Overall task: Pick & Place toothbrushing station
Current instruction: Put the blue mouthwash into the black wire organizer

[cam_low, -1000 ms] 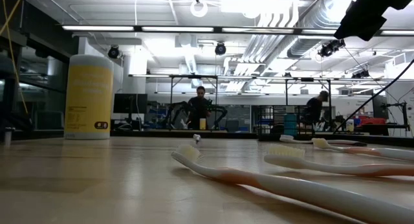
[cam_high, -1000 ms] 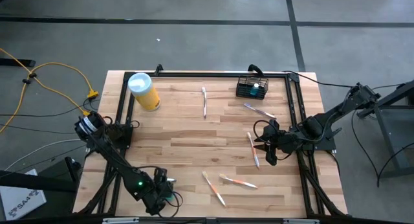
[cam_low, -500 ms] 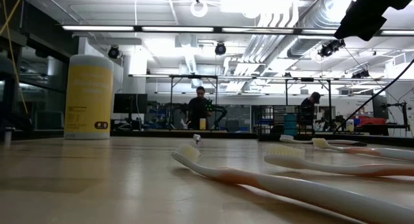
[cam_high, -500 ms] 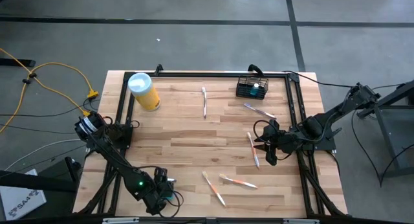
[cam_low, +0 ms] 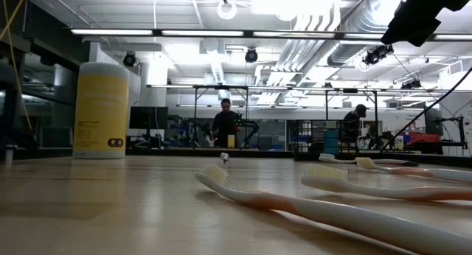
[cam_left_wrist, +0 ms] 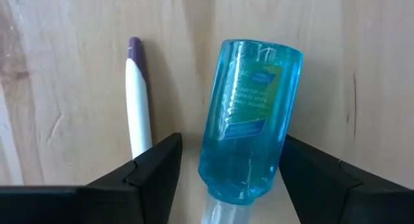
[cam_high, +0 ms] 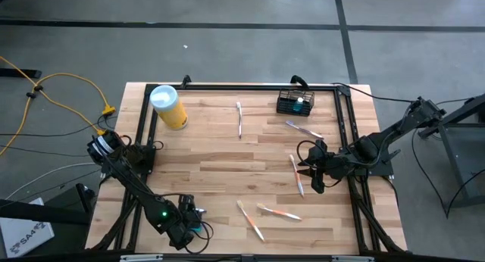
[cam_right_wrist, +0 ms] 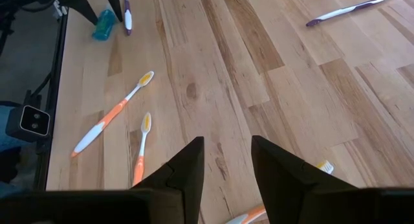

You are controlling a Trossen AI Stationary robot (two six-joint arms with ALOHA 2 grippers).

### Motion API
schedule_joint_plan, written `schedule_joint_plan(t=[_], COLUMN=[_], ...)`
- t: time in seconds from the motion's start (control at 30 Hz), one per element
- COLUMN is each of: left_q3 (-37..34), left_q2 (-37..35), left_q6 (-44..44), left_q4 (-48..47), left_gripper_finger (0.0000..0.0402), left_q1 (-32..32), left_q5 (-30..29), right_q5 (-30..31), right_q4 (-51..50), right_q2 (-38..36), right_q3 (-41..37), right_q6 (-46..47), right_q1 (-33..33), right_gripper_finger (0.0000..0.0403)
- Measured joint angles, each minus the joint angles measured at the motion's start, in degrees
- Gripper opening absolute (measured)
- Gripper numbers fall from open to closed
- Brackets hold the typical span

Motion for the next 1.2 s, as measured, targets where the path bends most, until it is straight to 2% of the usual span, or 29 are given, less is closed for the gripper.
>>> schedule_joint_plan(t=[0.3,0.73,1.2], left_q3=[0.9,1.5,1.5], left_q2=[0.0,0.0,0.0], left_q6=[0.2,-0.1,-4.1], left_q4=[-1.3,-2.2,-0.9], left_gripper_finger=[0.0212,0.0211,0.0211], left_q1=[0.1,0.1,-1.6], left_q5=[-2.0,-3.1,-0.9], right_q5=[0.0,0.0,0.0], right_q4=[0.0,0.0,0.0], right_q2=[0.0,0.0,0.0], right_q3=[0.0,0.0,0.0], right_q6=[0.0,0.0,0.0], right_q1=[0.0,0.0,0.0], right_gripper_finger=[0.012,0.012,0.012])
